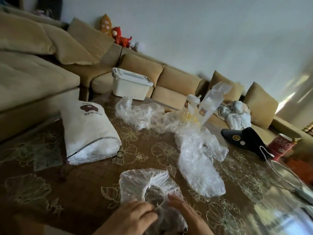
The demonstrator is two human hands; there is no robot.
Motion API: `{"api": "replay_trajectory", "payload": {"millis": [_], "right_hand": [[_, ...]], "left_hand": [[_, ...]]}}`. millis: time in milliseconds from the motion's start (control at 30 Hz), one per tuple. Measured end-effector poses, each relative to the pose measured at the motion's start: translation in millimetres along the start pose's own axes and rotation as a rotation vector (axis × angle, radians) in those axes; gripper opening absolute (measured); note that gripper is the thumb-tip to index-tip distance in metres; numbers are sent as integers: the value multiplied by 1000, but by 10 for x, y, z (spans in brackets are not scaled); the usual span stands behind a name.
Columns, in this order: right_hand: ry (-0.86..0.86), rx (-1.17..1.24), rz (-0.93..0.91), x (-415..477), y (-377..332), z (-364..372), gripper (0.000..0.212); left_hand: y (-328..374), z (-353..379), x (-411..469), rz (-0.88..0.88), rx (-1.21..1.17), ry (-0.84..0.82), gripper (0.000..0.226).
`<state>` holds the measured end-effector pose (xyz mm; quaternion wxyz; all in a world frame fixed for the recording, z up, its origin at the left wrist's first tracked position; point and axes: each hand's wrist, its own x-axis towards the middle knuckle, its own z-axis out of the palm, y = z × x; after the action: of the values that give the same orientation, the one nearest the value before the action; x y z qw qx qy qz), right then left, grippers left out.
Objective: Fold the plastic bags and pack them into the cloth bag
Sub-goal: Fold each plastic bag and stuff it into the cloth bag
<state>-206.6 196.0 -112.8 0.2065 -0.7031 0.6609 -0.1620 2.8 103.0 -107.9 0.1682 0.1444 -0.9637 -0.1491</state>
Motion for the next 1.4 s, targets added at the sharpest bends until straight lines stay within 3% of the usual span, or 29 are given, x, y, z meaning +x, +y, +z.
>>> {"api": "replay_trajectory", "payload": {"millis": [67,133,200,367,467,567,800,967,1133,1300,1400], "right_hand": [[27,-12,-18,47,37,55,69],[85,25,23,67,65,59,62],[132,20,47,87,65,27,57],[294,9,47,156,-81,-108,33],[360,61,117,136,-217,-163,28],[364,124,188,46,-333,-215,31],[135,190,272,-31,-573,-371,14],[315,296,393,168,-538,-241,11],[424,357,486,362,-509,-139,23],[483,-106,516,493,-430,-2,29],[521,-259,493,527,-453,69,24]], "left_hand": [[43,-34,40,-39,-69,-26,48],[34,-52,66,-80,-258,91,41],[-42,11,44,-149,-288,216,32],[-55,-204,22,-363,-491,156,28],[-98,-187,-30,-375,-445,126,45],[-120,-163,-84,-386,-373,91,12],[-285,-405,-77,-493,-438,-65,28],[-335,-386,32,-647,-565,106,22],[-155,-245,280,-823,-293,209,37],[-127,-215,315,-900,-42,313,27],[-129,-193,275,-909,142,274,31]]}}
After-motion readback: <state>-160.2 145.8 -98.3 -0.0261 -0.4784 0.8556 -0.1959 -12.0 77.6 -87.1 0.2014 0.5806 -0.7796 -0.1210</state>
